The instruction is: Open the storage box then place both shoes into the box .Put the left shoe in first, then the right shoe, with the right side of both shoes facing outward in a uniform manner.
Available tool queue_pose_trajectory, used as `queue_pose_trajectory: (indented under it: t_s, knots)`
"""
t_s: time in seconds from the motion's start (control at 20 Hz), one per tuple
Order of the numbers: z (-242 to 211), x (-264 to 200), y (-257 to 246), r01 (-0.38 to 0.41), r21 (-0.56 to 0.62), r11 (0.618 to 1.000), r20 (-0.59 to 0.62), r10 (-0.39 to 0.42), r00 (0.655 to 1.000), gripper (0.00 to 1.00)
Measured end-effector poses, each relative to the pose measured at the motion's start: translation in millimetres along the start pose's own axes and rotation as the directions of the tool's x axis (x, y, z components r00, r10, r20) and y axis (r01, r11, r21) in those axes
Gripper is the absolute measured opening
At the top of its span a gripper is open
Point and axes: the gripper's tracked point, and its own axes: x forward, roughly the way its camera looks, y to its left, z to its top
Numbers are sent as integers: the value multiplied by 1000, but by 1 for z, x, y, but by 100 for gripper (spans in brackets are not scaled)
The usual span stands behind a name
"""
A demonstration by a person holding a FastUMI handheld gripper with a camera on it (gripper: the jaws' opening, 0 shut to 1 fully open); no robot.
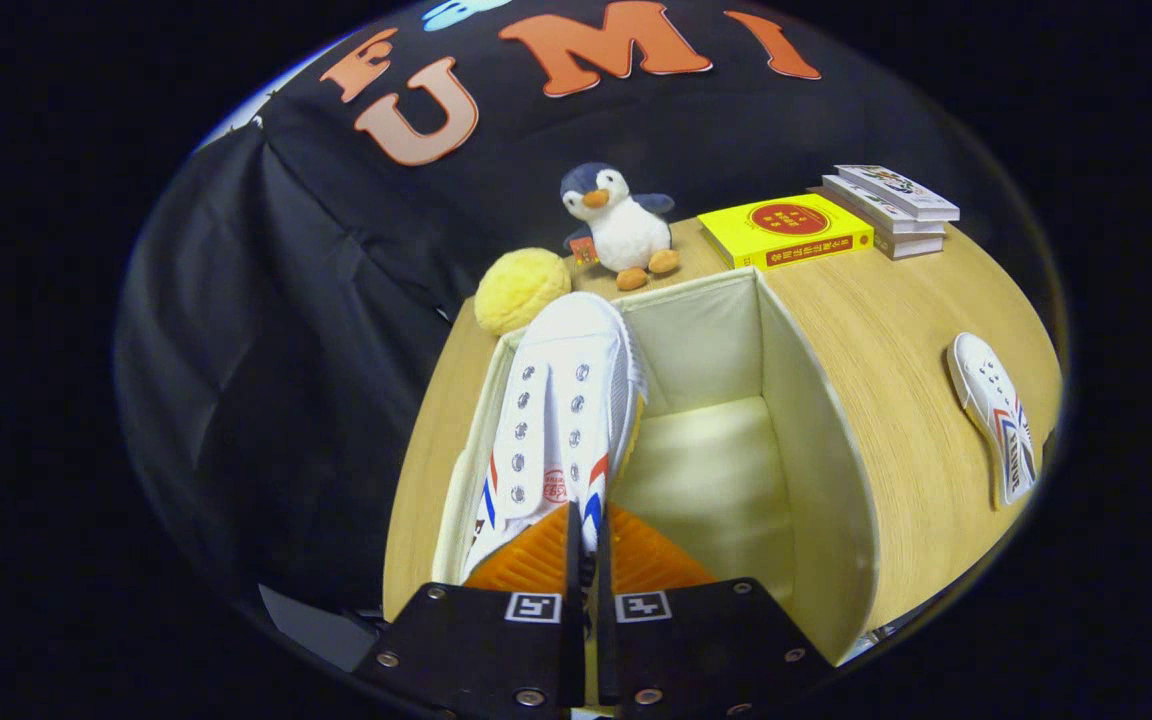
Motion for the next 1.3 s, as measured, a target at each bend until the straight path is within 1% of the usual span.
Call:
queue_pose_trajectory:
  t_s: [0.05, 0.1, 0.15, 0.2, 0.3, 0.5, 0.6, 0.7, 0.8, 1.0, 1.3]
  knots:
    - [1, -1, 2, -7, -4, 1000, 10, 7, 1000, 12]
    - [4, -3, 3, -10, 0, 1000, 16, 10, 1000, 27]
    - [7, -4, 1, -9, 0, 1000, 16, 9, 1000, 36]
    - [12, -9, -1, -10, -4, 1000, 19, 10, 1000, 53]
    - [22, -19, -7, -8, -1, 1000, 41, 8, 999, 65]
    - [45, -48, -31, -14, 22, 1000, 98, 12, 995, 83]
    - [58, -65, -49, -7, 27, 1000, 132, 4, 991, 89]
    - [69, -80, -67, -15, 55, 998, 160, 6, 987, 91]
    - [78, -95, -87, -25, 80, 996, 177, 11, 984, 92]
    - [89, -115, -144, 9, 97, 995, 192, -28, 981, 92]
    - [91, -133, -243, 91, 116, 989, 172, -110, 979, 92]
